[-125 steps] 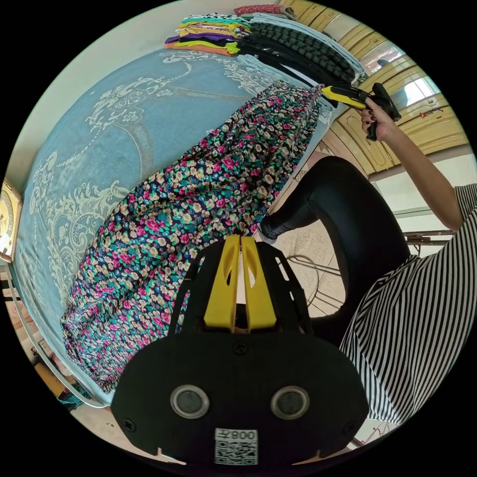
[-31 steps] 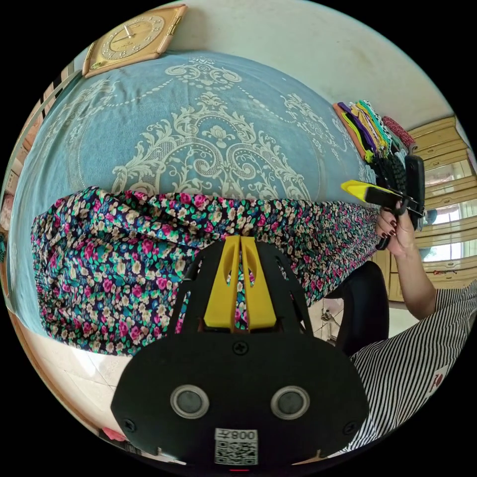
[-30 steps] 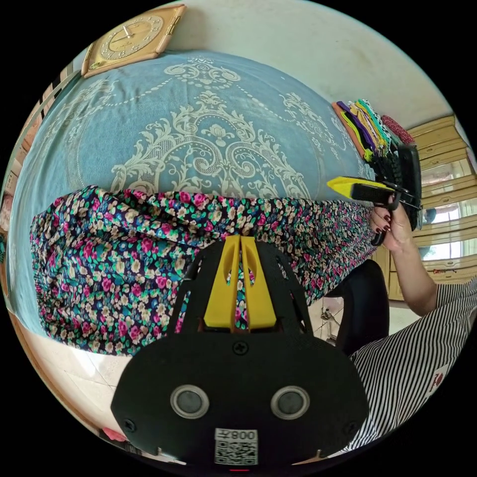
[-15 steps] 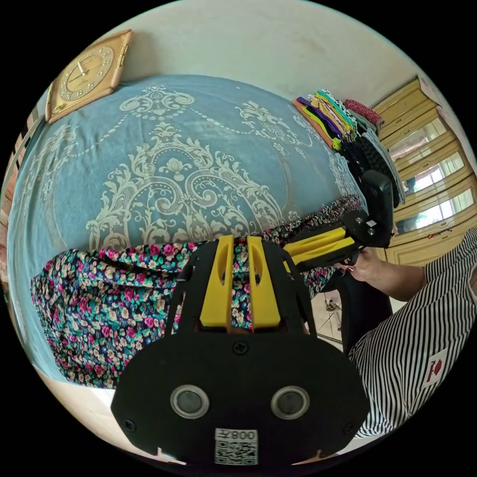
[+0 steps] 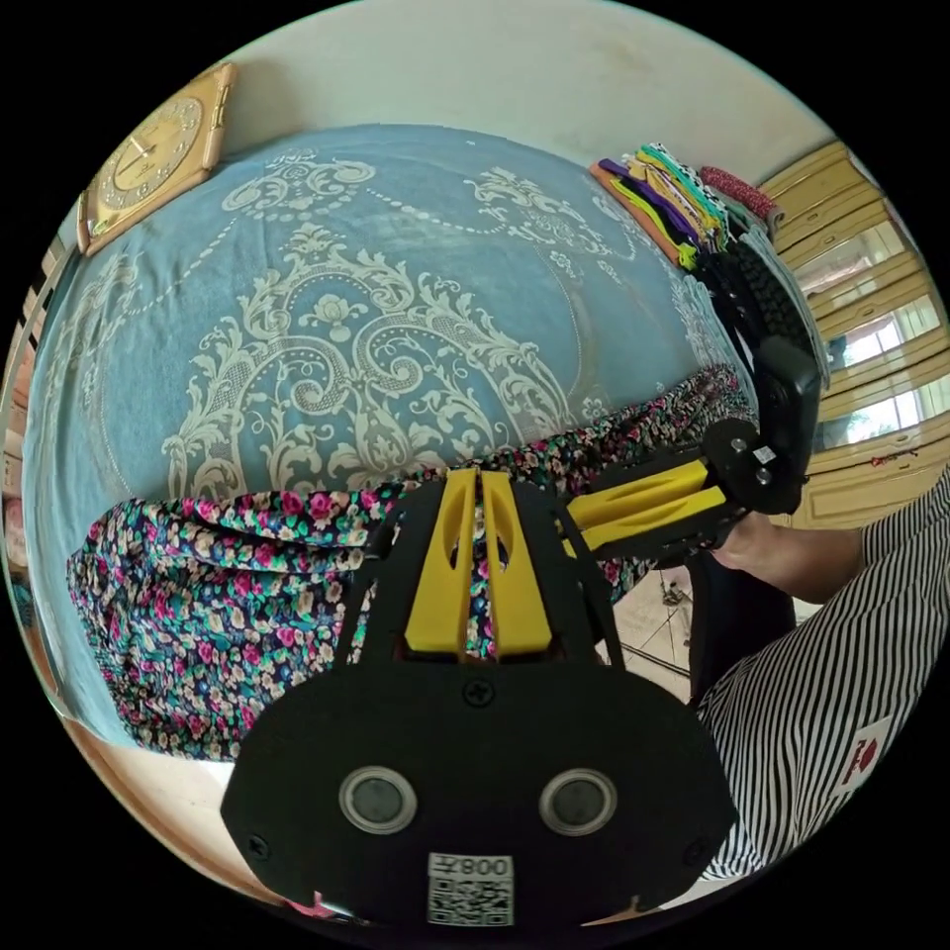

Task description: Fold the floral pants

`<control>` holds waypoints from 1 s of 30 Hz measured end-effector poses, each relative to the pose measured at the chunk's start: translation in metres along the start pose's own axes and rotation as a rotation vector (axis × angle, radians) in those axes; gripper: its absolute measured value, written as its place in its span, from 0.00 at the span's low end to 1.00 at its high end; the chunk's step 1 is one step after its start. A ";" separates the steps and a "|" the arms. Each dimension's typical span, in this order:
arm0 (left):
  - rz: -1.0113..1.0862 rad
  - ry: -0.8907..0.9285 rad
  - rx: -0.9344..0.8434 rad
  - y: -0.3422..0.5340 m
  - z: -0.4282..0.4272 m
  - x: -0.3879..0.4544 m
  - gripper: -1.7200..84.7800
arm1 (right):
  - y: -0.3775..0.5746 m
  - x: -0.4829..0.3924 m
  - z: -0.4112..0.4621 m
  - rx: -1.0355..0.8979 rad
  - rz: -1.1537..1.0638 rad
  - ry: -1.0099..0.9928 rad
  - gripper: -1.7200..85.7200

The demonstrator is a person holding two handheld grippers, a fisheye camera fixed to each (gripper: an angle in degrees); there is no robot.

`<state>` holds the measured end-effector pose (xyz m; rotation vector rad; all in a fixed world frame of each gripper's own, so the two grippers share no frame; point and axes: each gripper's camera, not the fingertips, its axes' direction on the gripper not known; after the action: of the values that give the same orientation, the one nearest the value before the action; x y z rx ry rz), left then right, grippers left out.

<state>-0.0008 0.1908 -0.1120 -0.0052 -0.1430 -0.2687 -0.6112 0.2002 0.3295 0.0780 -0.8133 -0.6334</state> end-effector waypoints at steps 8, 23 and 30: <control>-0.071 0.096 0.207 -0.005 -0.061 -0.013 0.03 | -0.029 -0.007 -0.013 0.042 0.014 -0.011 0.05; -0.030 0.086 0.002 -0.025 -0.055 -0.009 0.06 | -0.107 0.017 -0.019 0.011 0.072 -0.016 0.05; 0.014 -0.023 -0.083 -0.024 -0.046 0.001 0.03 | -0.122 0.006 -0.016 -0.011 0.058 -0.013 0.05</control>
<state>0.0007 0.1660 -0.1582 -0.0918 -0.1541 -0.2604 -0.6579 0.0950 0.2859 0.0403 -0.8218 -0.5842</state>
